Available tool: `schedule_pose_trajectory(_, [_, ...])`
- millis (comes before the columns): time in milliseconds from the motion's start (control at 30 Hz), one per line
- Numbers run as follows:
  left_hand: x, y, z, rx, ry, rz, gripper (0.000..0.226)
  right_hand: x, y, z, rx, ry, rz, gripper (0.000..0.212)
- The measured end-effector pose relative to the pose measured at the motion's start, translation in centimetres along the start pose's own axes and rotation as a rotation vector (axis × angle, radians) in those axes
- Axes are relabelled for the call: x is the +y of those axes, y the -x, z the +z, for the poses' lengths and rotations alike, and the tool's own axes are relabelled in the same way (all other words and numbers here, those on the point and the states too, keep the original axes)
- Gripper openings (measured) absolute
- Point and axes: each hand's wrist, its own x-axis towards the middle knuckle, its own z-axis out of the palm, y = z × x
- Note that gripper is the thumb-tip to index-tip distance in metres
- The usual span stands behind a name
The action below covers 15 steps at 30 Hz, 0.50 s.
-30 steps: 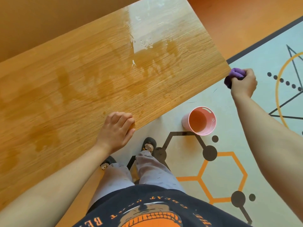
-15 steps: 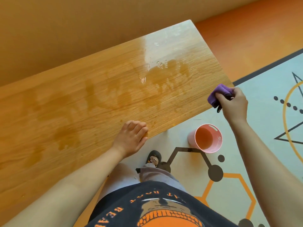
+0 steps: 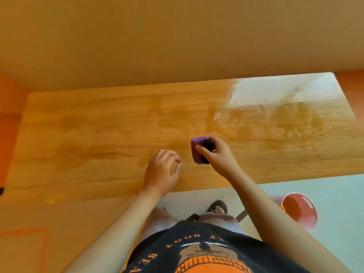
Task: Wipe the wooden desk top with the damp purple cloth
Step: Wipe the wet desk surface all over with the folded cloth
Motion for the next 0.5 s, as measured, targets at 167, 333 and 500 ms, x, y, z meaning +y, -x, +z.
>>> schedule_pose_trajectory(167, [-10.5,4.8,-9.6,0.148,-0.077,-0.273,0.023,-7.1,-2.4,13.8,-0.177,0.016,-0.031,0.019])
schedule_pose_trajectory(333, [-18.3,8.5,-15.8,0.277,-0.115,-0.517,0.010,-12.4,-4.0,23.0,-0.343,0.117,-0.092,0.004])
schedule_pose_trajectory(500, [-23.3,10.2,-19.0,0.285,-0.170,-0.704,0.014,-15.7,-6.5,27.6,-0.437,0.346,-0.210,0.012])
